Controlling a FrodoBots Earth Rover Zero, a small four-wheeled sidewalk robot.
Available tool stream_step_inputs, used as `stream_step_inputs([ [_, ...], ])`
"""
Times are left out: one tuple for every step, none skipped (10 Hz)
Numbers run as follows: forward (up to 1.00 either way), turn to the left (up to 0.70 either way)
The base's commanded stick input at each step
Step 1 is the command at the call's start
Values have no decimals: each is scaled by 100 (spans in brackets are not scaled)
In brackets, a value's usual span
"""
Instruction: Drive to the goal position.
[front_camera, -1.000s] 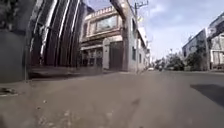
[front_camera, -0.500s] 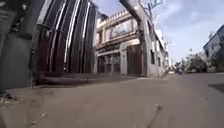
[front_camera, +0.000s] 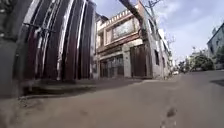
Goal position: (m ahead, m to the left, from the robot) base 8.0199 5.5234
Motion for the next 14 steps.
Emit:
stream_step_inputs([
  [100, 6],
  [100, 6],
  [100, 6],
  [100, 6],
  [100, 6],
  [100, 6],
  [100, 6],
  [100, 6],
  [100, -7],
  [100, -29],
  [100, -33],
  [100, -34],
  [100, -34],
  [100, -34],
])
